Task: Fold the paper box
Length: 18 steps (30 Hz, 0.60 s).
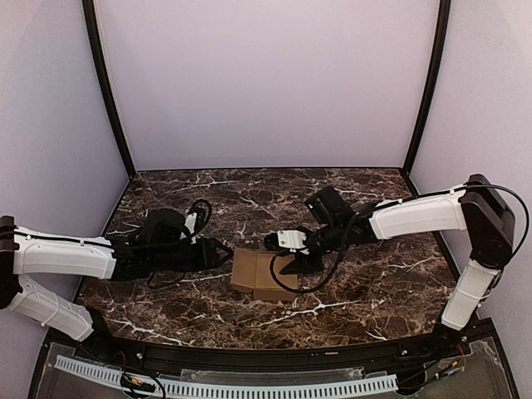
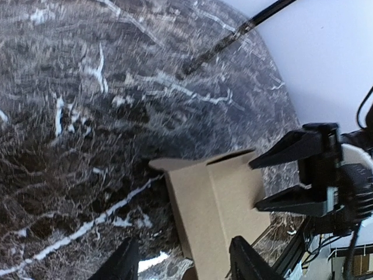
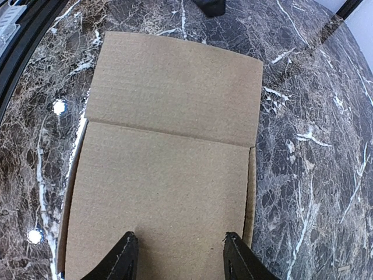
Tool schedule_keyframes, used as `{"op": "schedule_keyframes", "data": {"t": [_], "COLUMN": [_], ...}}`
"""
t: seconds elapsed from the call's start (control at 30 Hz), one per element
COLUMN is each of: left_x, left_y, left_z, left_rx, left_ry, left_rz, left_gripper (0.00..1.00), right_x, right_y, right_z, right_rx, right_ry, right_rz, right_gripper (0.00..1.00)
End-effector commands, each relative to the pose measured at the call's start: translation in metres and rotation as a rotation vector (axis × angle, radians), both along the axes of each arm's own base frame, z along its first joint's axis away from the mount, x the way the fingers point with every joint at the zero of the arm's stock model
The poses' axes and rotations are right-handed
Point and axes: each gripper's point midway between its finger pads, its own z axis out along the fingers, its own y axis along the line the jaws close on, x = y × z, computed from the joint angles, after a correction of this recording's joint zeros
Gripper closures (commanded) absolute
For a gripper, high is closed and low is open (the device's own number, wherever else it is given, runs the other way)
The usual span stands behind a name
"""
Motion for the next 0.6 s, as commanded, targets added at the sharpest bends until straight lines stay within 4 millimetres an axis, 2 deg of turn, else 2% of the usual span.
{"op": "schedule_keyframes", "data": {"t": [0.0, 0.13, 0.33, 0.4, 0.57], "left_x": [-0.018, -0.022, -0.022, -0.02, -0.019], "left_y": [-0.008, -0.025, -0.036, -0.036, -0.037], "left_z": [-0.022, -0.026, -0.028, -0.031, -0.04], "left_rx": [0.052, 0.027, 0.006, 0.008, 0.01], "left_ry": [0.132, 0.174, 0.195, 0.206, 0.237], "left_rz": [-0.096, -0.156, -0.181, -0.172, -0.151], "left_gripper": [0.49, 0.58, 0.74, 0.83, 0.94], "right_x": [-0.005, -0.006, -0.005, -0.003, -0.009], "right_y": [-0.014, -0.014, -0.013, -0.012, -0.016], "right_z": [-0.012, -0.013, -0.01, -0.001, 0.042], "right_rx": [-0.055, -0.054, -0.05, -0.037, 0.025], "right_ry": [0.012, 0.014, 0.013, 0.002, -0.026], "right_rz": [-0.014, -0.009, -0.013, -0.022, -0.026], "right_gripper": [0.5, 0.5, 0.5, 0.5, 0.49]}}
